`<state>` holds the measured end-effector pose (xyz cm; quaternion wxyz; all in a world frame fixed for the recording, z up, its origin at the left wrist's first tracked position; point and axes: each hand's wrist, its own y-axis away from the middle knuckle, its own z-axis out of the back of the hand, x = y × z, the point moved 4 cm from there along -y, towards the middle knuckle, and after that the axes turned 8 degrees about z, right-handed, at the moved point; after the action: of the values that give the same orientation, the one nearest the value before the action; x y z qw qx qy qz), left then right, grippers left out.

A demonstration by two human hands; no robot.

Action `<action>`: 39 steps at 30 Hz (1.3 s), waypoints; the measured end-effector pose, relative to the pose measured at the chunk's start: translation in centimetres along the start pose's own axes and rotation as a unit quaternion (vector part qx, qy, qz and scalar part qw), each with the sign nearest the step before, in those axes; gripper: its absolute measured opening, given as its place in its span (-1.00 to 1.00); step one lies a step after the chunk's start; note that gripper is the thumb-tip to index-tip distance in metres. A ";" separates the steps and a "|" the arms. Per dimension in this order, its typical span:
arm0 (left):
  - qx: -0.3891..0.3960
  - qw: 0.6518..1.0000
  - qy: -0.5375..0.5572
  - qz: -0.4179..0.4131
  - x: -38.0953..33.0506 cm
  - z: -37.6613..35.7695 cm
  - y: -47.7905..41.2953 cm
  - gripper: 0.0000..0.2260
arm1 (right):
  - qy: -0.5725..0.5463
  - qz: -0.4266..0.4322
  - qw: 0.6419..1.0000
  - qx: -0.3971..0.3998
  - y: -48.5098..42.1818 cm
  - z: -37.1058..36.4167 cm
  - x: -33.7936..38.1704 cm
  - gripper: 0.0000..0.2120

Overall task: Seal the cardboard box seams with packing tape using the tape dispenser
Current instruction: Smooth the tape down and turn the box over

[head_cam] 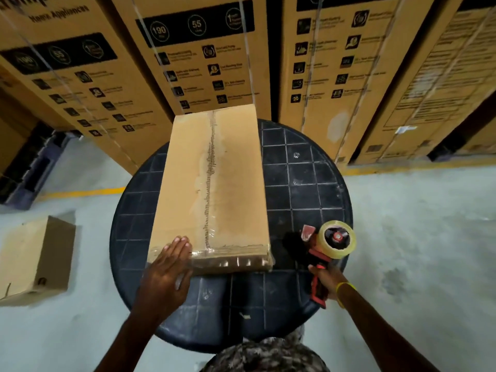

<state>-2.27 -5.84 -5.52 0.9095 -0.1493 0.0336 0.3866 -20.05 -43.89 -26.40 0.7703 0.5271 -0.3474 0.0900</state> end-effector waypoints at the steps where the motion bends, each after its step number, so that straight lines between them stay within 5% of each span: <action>1: -0.004 1.000 0.004 -0.003 -1.3 0.1 -0.1 -0.51 | 0.072 0.014 0.997 -0.013 0.5 0.2 0.1 -0.72; 4: -0.008 0.999 0.022 -0.037 -5.8 -0.8 -1.0 -0.47 | 0.247 0.097 0.962 -0.057 8.5 -0.8 5.8 -0.72; 9: -0.019 0.996 0.051 -0.070 -11.2 -2.3 -3.8 -0.53 | 0.031 0.280 0.958 -0.048 17.9 -4.6 11.2 -0.20; 17: -0.077 0.990 0.097 -0.063 -11.9 -2.0 -5.1 -0.78 | -0.031 0.318 0.947 -0.024 19.8 -9.8 13.2 -0.08; 20: -0.057 0.991 0.114 -0.043 -12.1 -2.2 -5.3 -0.79 | -0.009 0.294 0.955 -0.033 19.4 -11.1 13.1 -0.18; 24: -0.017 0.991 0.130 0.005 -11.7 -3.1 -5.1 -0.75 | 0.195 0.237 0.951 -0.031 17.6 -11.0 11.6 -0.21; 30: 0.005 0.989 0.138 0.051 -12.0 -2.7 -5.4 -0.61 | 0.139 0.290 0.945 -0.051 17.6 -11.7 11.4 -0.08; 34: 0.019 0.987 0.149 0.060 -11.8 -2.9 -5.3 -0.64 | 0.078 0.229 0.970 -0.022 17.5 -10.2 12.2 -0.56; 39: 0.071 0.983 0.149 0.086 -11.4 -3.2 -5.4 -0.66 | 0.045 0.273 0.953 -0.123 17.8 -6.2 13.8 -0.64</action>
<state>-6.23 -18.22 -5.29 0.8660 -0.1368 0.2088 0.4332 -16.05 -34.05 -5.64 0.7900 0.3091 -0.4513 0.2771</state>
